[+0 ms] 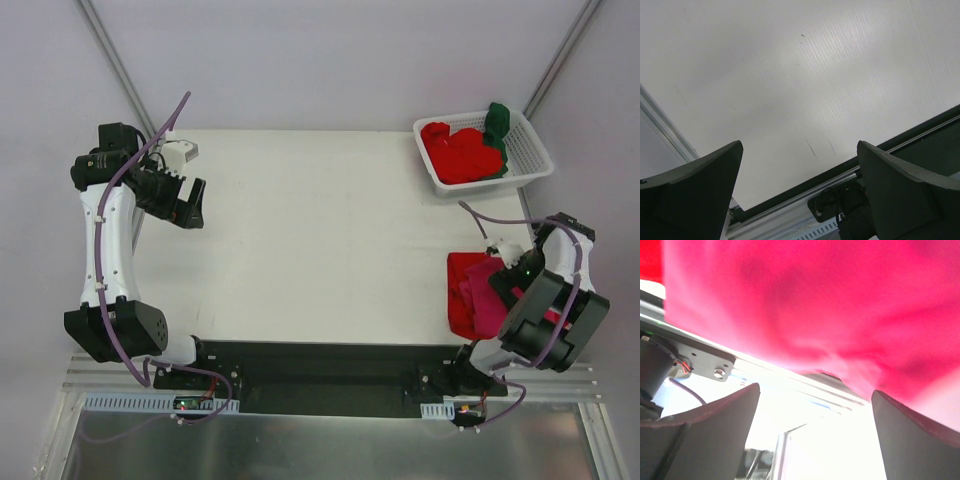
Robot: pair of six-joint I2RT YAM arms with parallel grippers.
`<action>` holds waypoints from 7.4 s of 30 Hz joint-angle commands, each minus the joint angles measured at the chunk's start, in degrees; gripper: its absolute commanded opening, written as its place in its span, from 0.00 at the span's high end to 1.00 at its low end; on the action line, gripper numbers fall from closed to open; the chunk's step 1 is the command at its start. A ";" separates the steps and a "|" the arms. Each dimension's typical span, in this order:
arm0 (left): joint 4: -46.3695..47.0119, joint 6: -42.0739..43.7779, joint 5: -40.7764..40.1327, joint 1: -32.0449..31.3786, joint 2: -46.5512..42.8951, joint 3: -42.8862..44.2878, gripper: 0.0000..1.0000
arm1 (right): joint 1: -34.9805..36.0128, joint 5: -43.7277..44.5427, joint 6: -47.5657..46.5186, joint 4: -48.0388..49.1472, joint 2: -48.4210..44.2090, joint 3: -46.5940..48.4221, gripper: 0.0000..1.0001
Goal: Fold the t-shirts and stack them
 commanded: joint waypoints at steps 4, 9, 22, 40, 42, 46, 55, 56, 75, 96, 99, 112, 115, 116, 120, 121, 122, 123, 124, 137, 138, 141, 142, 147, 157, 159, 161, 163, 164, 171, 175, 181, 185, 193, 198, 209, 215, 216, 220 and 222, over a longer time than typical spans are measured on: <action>-1.57 0.50 1.82 0.47 0.86 2.31 0.01 | 0.33 -4.27 -1.95 -7.13 -4.18 4.73 0.03; -1.66 0.32 2.34 0.38 1.30 3.28 0.01 | 1.21 -4.00 1.74 -1.60 1.35 1.84 0.03; -1.66 0.32 2.52 0.30 0.33 2.84 0.01 | 10.34 0.03 7.28 6.85 14.20 1.65 0.04; -1.39 0.76 3.05 0.38 -0.19 1.08 0.01 | 16.05 1.80 4.29 -13.81 9.09 19.33 0.03; -1.39 0.76 2.96 0.38 -0.46 0.91 0.01 | 16.76 2.15 2.98 -11.62 9.10 16.69 0.03; -1.39 0.76 2.78 0.38 -1.07 0.73 0.01 | 16.42 2.15 -3.43 -5.99 7.96 12.74 0.04; -1.57 0.85 1.11 0.38 -2.22 0.03 0.01 | 12.12 -9.62 -34.00 0.00 3.30 5.70 0.04; -1.66 0.85 1.02 0.38 -2.13 0.11 0.01 | 11.41 -11.02 -36.64 -0.61 3.21 5.96 0.03; -2.18 1.64 -3.10 0.38 -1.78 0.91 0.01 | 4.20 -10.95 -69.88 -12.57 4.35 10.63 0.03; -2.71 2.69 -3.81 0.38 -0.46 1.79 0.01 | 2.70 -16.92 -64.98 4.64 8.92 1.04 0.03; -2.80 2.69 -4.16 0.47 -0.90 1.35 0.01 | 2.97 -17.19 -59.61 5.53 10.50 1.04 0.03; -2.80 2.96 -3.72 0.47 -0.72 1.17 0.01 | 3.85 -15.43 -47.40 3.95 8.13 -3.26 0.03; -2.80 2.96 -3.46 0.47 -0.55 1.35 0.01 | 3.93 -14.81 -44.24 3.16 7.60 -3.88 0.03; -2.80 2.96 -3.28 0.38 -0.63 1.35 0.01 | 3.85 -14.99 -43.09 2.90 7.52 -3.53 0.03; -2.80 3.05 -3.02 0.47 -0.81 0.91 0.01 | 3.85 -15.60 -36.15 0.70 8.21 -1.25 0.03; -2.80 3.13 -3.02 0.38 -0.90 0.65 0.01 | 3.85 -15.87 -34.31 0.78 8.65 -0.64 0.03; -2.80 3.13 -3.02 0.38 -0.90 0.64 0.01 | 3.85 -16.39 -29.94 0.44 9.61 1.11 0.03; -2.80 3.22 -2.85 0.38 -0.99 0.47 0.01 | 3.93 -16.48 -28.16 0.09 10.15 1.91 0.03; -2.80 3.22 -2.76 0.38 -0.99 0.38 0.01 | 3.85 -16.57 -26.31 -0.61 10.50 2.79 0.03; -2.71 3.40 -1.53 0.47 -0.64 0.64 0.01 | 4.37 -13.50 -15.66 -1.33 8.57 0.43 0.03; -2.71 3.40 -1.44 0.38 -0.55 0.73 0.01 | 4.37 -13.15 -15.48 -0.98 8.40 -0.27 0.03; -2.71 3.49 -1.44 0.38 -0.72 0.64 0.01 | 4.37 -12.88 -13.82 -0.18 8.13 -2.03 0.03; -2.71 3.49 -1.52 0.38 -0.72 0.56 0.01 | 4.37 -12.97 -13.55 0.17 7.69 -2.47 0.03; -2.71 3.49 -1.17 0.47 -0.55 0.38 0.01 | 4.37 -11.56 -13.20 0.61 6.81 -4.23 0.04; -2.62 3.57 -1.26 0.47 -0.46 -0.15 0.01 | 4.46 -10.59 -13.99 -0.01 3.91 -7.40 0.03; -2.62 3.66 -1.35 0.47 -0.63 -0.15 0.01 | 4.46 -10.60 -13.55 -0.44 3.91 -7.75 0.03; -2.54 3.75 -1.26 0.38 -0.63 -0.24 0.01 | 4.37 -10.59 -13.20 -0.09 4.00 -7.92 0.03; -2.54 3.75 -1.26 0.38 -0.55 -0.15 0.01 | 4.37 -10.86 -12.85 -0.01 3.74 -7.66 0.04; -2.54 3.75 -1.26 0.47 -0.37 -0.15 0.00 | 4.37 -11.03 -12.67 -0.09 3.56 -7.49 0.03; -2.54 3.66 -1.00 0.47 -0.28 0.11 0.01 | 4.46 -11.92 -11.70 -3.42 1.54 -2.83 0.03; -2.54 3.66 -1.35 0.38 -0.81 0.55 0.01 | 4.46 -12.26 -12.06 -9.13 -2.14 4.01 0.03; -2.54 3.40 -1.26 0.38 -0.20 2.13 0.01 | 5.42 -15.95 -3.99 -16.96 -4.62 25.53 0.03; -2.18 3.05 -1.00 0.38 0.59 4.76 0.01 | 9.99 -13.24 9.98 -19.95 1.43 42.57 0.03; 5.62 -3.45 -7.75 0.38 2.96 12.06 0.01 | 23.42 -12.47 30.46 -10.30 9.17 69.93 0.04; 9.76 -8.90 -11.63 0.38 4.11 14.79 0.01 | 35.56 -5.95 36.45 -7.22 12.17 69.96 0.03; 13.64 -13.03 -12.52 0.30 1.83 9.18 0.01 | 54.19 11.90 42.09 3.07 10.59 50.18 0.03; 13.55 -17.25 -6.44 -1.72 2.61 6.62 0.01 | 59.82 11.64 42.88 2.99 12.78 48.05 0.03; 13.55 -17.43 -6.80 -2.42 2.88 6.71 0.01 | 60.09 11.55 43.05 2.90 13.31 48.76 0.03; 13.55 -17.08 -9.34 -6.73 4.98 8.28 0.01 | 60.89 10.59 42.53 2.10 15.86 53.42 0.03; 13.55 -16.73 -9.52 -8.84 5.34 8.99 0.01 | 61.41 10.59 42.09 2.10 16.48 54.48 0.03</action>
